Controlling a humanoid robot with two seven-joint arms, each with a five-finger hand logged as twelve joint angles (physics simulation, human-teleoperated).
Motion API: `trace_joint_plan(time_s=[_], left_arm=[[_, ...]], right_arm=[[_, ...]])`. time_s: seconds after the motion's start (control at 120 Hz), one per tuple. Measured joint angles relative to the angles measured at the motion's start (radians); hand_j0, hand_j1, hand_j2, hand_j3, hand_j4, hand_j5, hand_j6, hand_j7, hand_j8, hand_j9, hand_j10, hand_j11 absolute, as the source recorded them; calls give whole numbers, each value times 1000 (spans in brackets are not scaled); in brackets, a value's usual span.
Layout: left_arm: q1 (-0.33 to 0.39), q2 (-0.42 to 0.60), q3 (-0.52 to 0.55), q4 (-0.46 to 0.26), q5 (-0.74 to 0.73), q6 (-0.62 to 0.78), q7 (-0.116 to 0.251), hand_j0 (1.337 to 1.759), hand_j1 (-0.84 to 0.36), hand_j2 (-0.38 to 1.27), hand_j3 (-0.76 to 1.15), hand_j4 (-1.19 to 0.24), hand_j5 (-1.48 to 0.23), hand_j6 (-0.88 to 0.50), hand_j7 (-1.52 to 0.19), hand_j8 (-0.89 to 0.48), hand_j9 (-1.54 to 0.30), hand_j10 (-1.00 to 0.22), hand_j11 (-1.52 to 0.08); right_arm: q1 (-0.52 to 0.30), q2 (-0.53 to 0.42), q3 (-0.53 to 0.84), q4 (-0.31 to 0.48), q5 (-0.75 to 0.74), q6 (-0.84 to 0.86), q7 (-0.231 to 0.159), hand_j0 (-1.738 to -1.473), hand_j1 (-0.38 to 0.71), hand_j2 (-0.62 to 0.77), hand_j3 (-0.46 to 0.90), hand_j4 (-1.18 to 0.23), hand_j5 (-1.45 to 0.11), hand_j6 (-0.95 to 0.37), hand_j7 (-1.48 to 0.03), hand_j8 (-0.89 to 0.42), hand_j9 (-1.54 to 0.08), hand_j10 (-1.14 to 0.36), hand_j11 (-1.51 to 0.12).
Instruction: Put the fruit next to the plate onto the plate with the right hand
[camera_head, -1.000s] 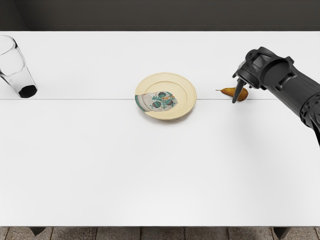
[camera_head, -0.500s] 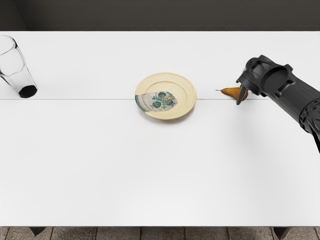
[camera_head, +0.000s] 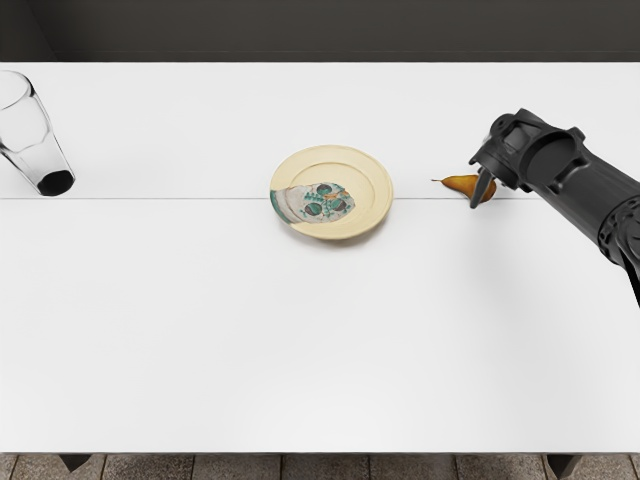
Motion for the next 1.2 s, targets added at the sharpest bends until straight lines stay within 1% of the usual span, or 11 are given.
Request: trace_joint_plan(time_s=[0.375, 0.517, 0.625, 0.708, 0.883, 1.2], left_arm=[[0, 0, 0, 0, 0, 0, 0, 1658, 349, 0, 0, 0, 0, 0, 0, 0, 0, 0, 0], [0, 0, 0, 0, 0, 0, 0, 1658, 349, 0, 0, 0, 0, 0, 0, 0, 0, 0, 0], [0, 0, 0, 0, 0, 0, 0, 1658, 349, 0, 0, 0, 0, 0, 0, 0, 0, 0, 0], [0, 0, 0, 0, 0, 0, 0, 1658, 349, 0, 0, 0, 0, 0, 0, 0, 0, 0, 0], [0, 0, 0, 0, 0, 0, 0, 1658, 349, 0, 0, 0, 0, 0, 0, 0, 0, 0, 0], [0, 0, 0, 0, 0, 0, 0, 1658, 349, 0, 0, 0, 0, 0, 0, 0, 0, 0, 0]], right_arm=[[2, 0, -9, -1, -25, 3, 8, -1658, 67, -68, 0, -350, -453, -351, -452, -351, -453, -350, -453], [1, 0, -8, 2, -29, 4, 28, -1658, 71, -68, 0, -353, -457, -354, -456, -354, -457, -353, -456], [0, 0, -7, 4, -29, 9, 53, -1658, 73, -69, 0, -354, -458, -355, -458, -355, -458, -354, -458], [-3, 0, -7, 4, -28, 11, 61, -1658, 73, -69, 0, -355, -459, -356, -459, -355, -459, -355, -459], [-7, 0, -9, 4, -28, 11, 64, -1658, 75, -69, 0, -356, -461, -357, -460, -357, -461, -356, -461], [-9, 0, -10, 4, -28, 13, 63, -1658, 118, -76, 0, -392, -508, -393, -507, -393, -508, -392, -508]])
